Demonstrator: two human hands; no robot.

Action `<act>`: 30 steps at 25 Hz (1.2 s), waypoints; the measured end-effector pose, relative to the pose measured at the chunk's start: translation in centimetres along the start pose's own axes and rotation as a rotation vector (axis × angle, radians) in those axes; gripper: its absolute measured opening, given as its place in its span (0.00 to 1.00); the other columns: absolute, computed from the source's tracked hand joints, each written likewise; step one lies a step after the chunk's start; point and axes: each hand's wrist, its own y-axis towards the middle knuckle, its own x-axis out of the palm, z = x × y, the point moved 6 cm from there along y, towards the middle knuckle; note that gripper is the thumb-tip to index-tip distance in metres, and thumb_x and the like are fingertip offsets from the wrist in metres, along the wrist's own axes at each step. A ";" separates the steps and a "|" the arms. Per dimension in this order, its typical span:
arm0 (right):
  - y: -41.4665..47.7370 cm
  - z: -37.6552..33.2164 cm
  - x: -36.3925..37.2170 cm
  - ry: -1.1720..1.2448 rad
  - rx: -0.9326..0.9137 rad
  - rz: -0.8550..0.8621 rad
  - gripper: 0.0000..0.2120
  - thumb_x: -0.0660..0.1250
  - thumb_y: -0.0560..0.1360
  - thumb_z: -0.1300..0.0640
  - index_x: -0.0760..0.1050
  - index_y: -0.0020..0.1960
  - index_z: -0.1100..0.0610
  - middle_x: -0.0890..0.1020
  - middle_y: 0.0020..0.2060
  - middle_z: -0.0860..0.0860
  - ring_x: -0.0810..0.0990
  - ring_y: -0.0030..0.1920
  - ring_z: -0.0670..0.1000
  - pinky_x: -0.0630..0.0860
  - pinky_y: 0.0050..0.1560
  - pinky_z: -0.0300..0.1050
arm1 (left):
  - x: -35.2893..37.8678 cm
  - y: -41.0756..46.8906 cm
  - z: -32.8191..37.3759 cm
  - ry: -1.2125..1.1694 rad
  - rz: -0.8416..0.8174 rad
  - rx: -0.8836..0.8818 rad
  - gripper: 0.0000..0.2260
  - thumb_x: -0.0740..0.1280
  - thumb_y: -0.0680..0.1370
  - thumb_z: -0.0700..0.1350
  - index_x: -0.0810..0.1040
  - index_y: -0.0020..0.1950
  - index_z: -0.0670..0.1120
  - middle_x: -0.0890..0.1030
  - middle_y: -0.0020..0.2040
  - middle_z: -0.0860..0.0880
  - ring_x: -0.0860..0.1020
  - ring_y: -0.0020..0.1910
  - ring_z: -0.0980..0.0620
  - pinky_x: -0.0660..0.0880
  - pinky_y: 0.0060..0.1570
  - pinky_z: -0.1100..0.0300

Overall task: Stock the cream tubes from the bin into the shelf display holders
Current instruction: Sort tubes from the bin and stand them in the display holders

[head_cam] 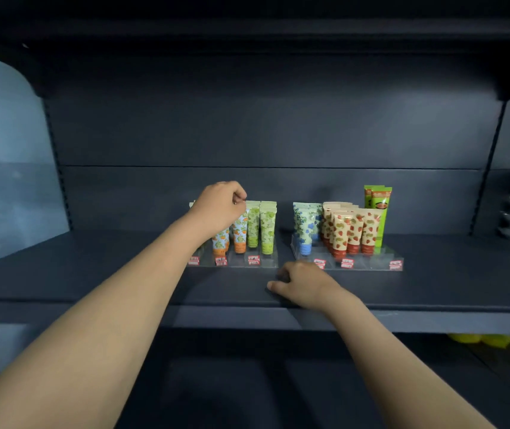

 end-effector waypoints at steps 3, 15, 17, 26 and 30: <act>-2.9 -0.2 -2.9 -0.043 -0.067 0.010 0.23 0.60 0.76 0.42 0.71 0.58 0.61 0.75 0.58 0.59 0.73 0.59 0.59 0.70 0.54 0.48 | -0.7 -4.1 1.2 0.039 0.028 -0.070 0.10 0.61 0.77 0.42 0.77 0.56 0.44 0.77 0.55 0.48 0.75 0.53 0.50 0.70 0.54 0.59; -20.8 -0.8 -6.2 -0.133 -0.086 0.105 0.28 0.61 0.76 0.45 0.62 0.71 0.57 0.67 0.69 0.56 0.65 0.68 0.58 0.68 0.65 0.55 | -2.8 -22.6 5.7 0.261 -0.229 -0.125 0.17 0.61 0.78 0.49 0.70 0.66 0.46 0.71 0.65 0.47 0.70 0.64 0.47 0.69 0.62 0.48; -23.7 -1.2 -5.1 -0.140 -0.071 0.122 0.27 0.61 0.77 0.45 0.62 0.71 0.56 0.68 0.69 0.55 0.65 0.69 0.58 0.67 0.65 0.55 | -2.5 -25.4 6.1 0.259 -0.251 -0.113 0.17 0.61 0.78 0.49 0.70 0.66 0.46 0.71 0.65 0.47 0.69 0.64 0.47 0.69 0.62 0.48; -33.7 0.5 6.0 -0.068 0.090 -0.038 0.27 0.60 0.77 0.46 0.61 0.72 0.56 0.67 0.70 0.55 0.64 0.69 0.57 0.65 0.63 0.54 | 4.4 -38.7 5.8 0.206 -0.466 -0.125 0.17 0.60 0.78 0.48 0.69 0.66 0.47 0.71 0.65 0.46 0.68 0.64 0.45 0.69 0.60 0.49; -35.4 3.1 13.1 -0.055 0.111 -0.157 0.25 0.61 0.75 0.46 0.66 0.69 0.56 0.71 0.65 0.56 0.68 0.66 0.59 0.68 0.63 0.53 | 10.0 -43.2 4.1 0.169 -0.562 -0.152 0.17 0.61 0.77 0.44 0.71 0.66 0.45 0.72 0.63 0.45 0.70 0.62 0.45 0.70 0.60 0.49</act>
